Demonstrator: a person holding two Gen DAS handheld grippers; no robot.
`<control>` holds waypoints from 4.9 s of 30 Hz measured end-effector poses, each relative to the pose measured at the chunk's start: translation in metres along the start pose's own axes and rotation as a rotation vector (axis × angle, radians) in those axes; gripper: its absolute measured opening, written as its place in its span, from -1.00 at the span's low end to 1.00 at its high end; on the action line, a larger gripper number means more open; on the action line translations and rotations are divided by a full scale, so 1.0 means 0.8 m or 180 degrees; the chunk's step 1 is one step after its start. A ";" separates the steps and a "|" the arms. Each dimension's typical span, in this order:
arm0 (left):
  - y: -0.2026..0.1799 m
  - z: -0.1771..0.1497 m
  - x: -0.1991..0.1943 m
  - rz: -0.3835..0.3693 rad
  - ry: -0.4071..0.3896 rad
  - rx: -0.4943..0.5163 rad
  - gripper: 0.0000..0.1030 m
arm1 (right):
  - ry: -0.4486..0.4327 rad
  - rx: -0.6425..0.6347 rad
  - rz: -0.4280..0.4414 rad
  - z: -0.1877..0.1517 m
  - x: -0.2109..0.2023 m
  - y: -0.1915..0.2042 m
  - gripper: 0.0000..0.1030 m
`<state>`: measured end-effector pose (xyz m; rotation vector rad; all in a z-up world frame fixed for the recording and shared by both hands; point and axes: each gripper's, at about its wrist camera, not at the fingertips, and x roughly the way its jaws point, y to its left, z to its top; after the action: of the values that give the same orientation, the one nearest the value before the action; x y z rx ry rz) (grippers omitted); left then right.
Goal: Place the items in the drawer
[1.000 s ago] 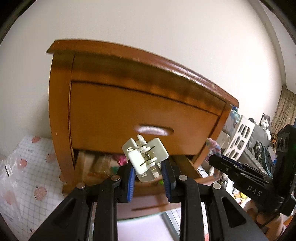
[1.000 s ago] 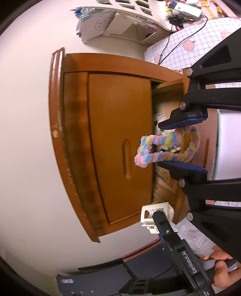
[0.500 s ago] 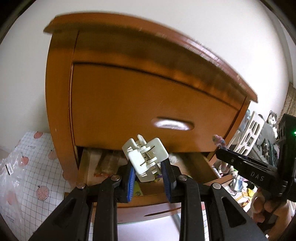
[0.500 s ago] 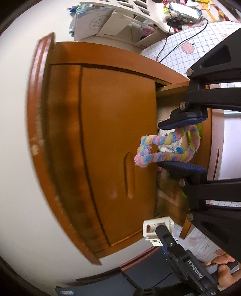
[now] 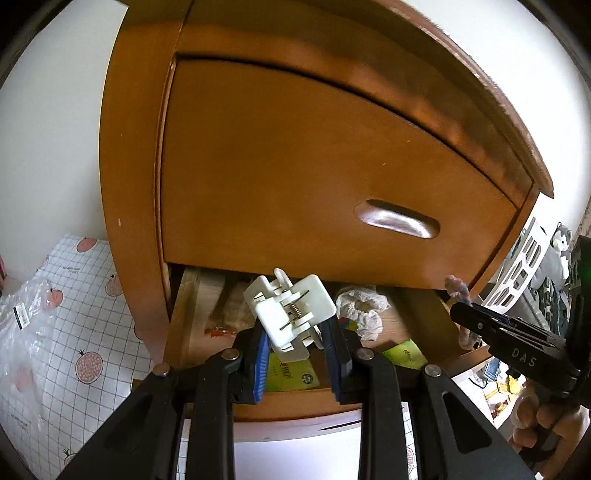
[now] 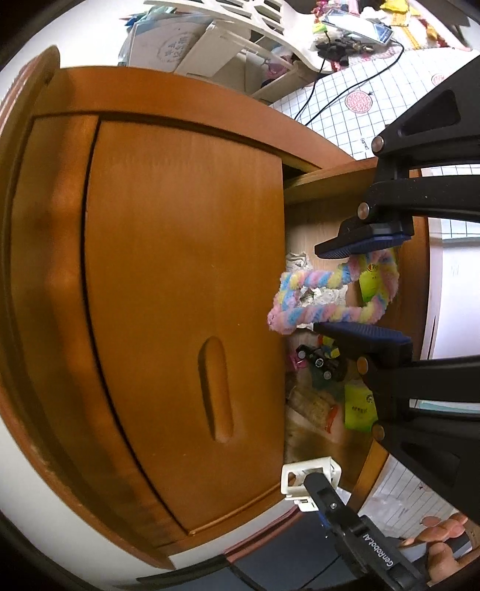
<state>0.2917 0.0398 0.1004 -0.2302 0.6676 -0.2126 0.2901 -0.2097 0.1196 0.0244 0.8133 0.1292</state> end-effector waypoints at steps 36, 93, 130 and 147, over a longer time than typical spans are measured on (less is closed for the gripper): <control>0.003 -0.013 -0.012 0.0213 -0.0187 -0.0223 0.86 | 0.0137 0.0002 -0.0008 -0.016 0.022 0.005 0.91; 0.011 -0.050 0.037 0.0450 0.0045 -0.0051 1.00 | 0.0254 0.0115 -0.0242 -0.074 0.075 -0.007 1.00; -0.057 -0.187 -0.094 0.0425 -0.0030 0.0036 1.00 | 0.0362 0.0199 -0.0275 -0.123 0.039 -0.013 1.00; -0.036 -0.223 -0.152 0.0769 0.0064 0.0005 1.00 | 0.0491 0.0143 -0.0230 -0.205 -0.027 -0.024 1.00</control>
<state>0.0827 0.0194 0.0435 -0.1445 0.7089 0.0161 0.1584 -0.2358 0.0210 0.0277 0.9698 0.0448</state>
